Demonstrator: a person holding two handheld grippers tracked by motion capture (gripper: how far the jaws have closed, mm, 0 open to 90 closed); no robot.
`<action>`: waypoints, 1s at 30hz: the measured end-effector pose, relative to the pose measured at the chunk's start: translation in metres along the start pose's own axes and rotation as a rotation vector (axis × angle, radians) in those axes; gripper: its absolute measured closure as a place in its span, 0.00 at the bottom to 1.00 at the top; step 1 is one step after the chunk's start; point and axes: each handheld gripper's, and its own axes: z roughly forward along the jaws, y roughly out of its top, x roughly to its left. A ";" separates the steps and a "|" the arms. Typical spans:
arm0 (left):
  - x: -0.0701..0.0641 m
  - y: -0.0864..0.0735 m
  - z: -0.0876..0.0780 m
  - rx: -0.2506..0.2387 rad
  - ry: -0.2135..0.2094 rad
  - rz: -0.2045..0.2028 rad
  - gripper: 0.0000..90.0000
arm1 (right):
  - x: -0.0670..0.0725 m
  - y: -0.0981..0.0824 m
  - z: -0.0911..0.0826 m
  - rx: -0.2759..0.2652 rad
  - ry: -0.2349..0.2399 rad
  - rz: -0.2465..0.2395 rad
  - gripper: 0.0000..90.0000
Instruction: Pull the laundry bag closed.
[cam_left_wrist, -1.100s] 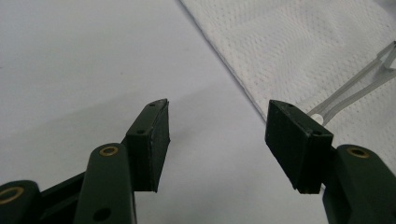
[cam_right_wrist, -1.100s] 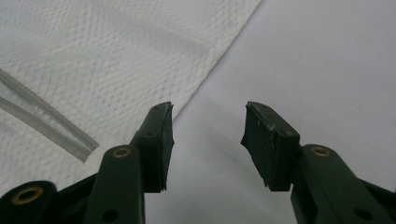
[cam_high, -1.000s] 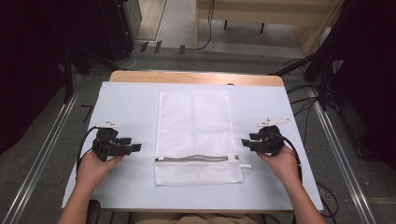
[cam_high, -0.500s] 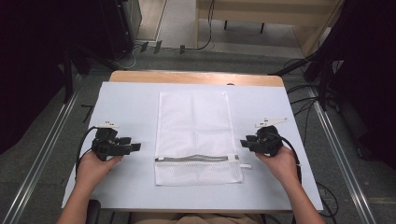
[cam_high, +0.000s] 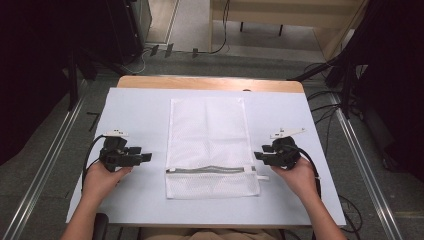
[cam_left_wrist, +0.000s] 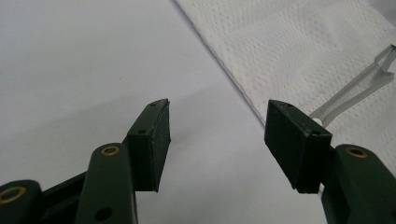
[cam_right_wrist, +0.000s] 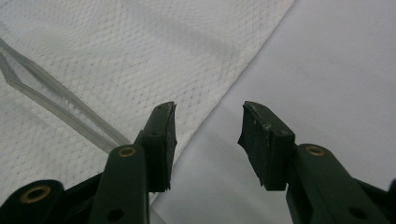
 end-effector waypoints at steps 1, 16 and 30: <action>0.000 0.000 0.000 0.000 0.000 0.000 0.46 | 0.000 0.000 0.000 0.000 0.000 0.000 0.63; 0.000 0.000 -0.001 -0.008 0.000 -0.003 0.46 | 0.014 0.004 -0.003 -0.001 0.047 -0.004 0.72; 0.000 0.000 -0.002 -0.011 -0.001 -0.004 0.46 | 0.026 0.010 -0.004 -0.020 0.065 -0.028 0.72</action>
